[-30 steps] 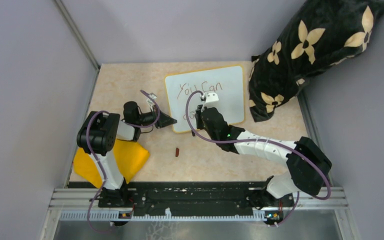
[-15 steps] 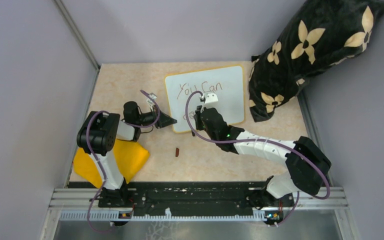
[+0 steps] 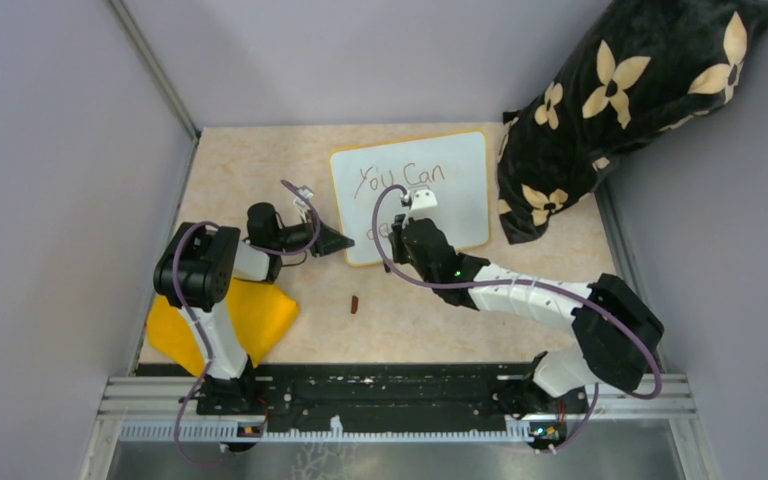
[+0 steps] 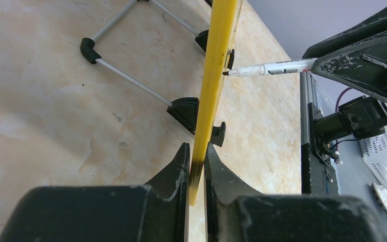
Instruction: Write a sentence on the whiteboard
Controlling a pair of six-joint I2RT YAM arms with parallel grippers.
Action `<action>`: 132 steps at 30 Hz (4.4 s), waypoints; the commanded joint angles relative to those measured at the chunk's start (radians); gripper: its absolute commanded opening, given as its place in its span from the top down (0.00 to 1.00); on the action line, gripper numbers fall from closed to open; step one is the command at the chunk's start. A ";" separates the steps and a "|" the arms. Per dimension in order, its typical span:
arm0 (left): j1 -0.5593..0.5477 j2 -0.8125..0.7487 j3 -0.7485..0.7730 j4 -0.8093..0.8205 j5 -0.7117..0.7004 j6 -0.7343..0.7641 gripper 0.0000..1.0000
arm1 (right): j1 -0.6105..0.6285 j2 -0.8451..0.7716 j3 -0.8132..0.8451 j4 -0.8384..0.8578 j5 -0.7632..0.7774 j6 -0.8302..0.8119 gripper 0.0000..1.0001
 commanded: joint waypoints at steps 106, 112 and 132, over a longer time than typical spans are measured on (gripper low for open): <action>-0.009 -0.010 0.009 -0.065 -0.013 0.034 1.00 | -0.106 -0.133 -0.082 0.079 -0.029 0.023 1.00; -0.009 -0.010 0.009 -0.065 -0.013 0.034 1.00 | -0.108 -0.119 -0.075 0.067 0.001 0.025 1.00; -0.009 -0.012 0.010 -0.066 -0.013 0.034 1.00 | -0.124 -0.180 -0.119 0.010 0.082 0.032 1.00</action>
